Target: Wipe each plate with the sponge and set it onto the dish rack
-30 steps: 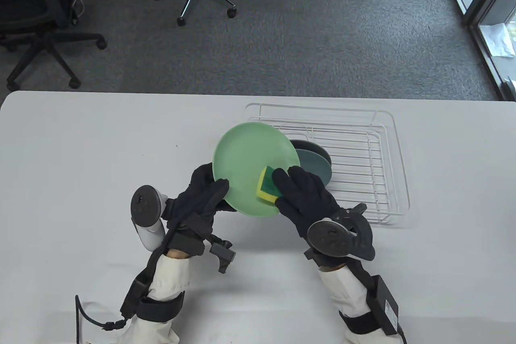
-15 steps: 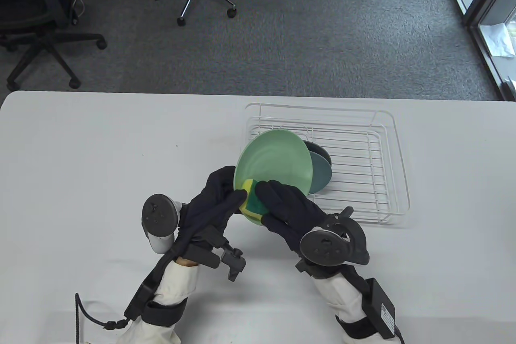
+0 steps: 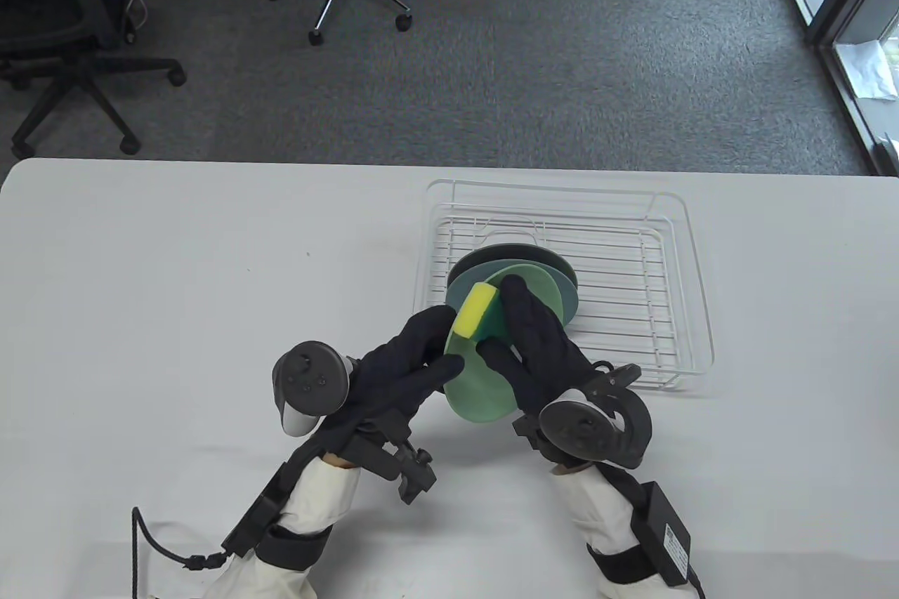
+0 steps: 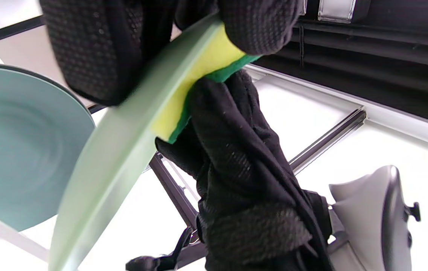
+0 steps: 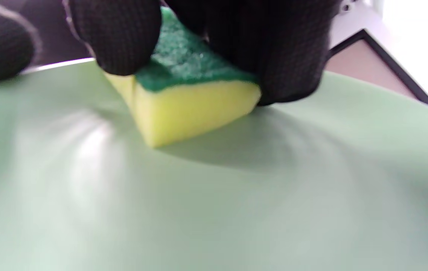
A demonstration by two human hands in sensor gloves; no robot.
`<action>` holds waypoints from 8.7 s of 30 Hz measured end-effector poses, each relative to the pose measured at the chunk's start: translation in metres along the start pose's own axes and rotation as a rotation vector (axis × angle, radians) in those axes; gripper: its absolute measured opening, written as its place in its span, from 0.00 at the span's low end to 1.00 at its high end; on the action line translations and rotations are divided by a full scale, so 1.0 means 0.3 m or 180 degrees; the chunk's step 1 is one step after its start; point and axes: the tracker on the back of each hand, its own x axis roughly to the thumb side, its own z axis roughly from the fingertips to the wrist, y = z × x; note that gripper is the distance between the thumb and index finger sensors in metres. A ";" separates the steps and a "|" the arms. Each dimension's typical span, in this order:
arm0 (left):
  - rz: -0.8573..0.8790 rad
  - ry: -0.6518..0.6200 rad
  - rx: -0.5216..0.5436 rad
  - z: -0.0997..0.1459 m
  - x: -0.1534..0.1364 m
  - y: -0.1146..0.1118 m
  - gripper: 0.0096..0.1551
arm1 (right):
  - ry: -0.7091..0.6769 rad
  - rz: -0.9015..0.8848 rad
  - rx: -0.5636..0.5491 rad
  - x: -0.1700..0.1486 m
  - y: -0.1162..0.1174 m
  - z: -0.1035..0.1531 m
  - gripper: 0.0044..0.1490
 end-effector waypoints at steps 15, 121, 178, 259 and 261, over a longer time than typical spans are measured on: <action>-0.0113 -0.0249 0.0351 0.009 0.016 0.001 0.36 | 0.0503 0.0778 0.0188 -0.090 0.000 -0.003 0.51; 0.2797 0.1221 0.1074 0.054 -0.286 0.093 0.35 | 0.0110 -0.0722 0.0358 -0.006 0.015 0.002 0.56; 0.1438 0.1371 -0.0497 -0.006 -0.283 -0.038 0.24 | 0.1176 -0.3248 0.0901 -0.213 0.130 0.018 0.38; 0.0559 0.1119 0.0846 0.029 -0.283 0.089 0.22 | 0.0938 -0.3024 0.1904 -0.048 0.226 0.027 0.39; 0.0598 0.1168 0.0925 0.037 -0.300 0.114 0.23 | 0.0873 -0.3005 0.1928 -0.031 0.201 0.019 0.39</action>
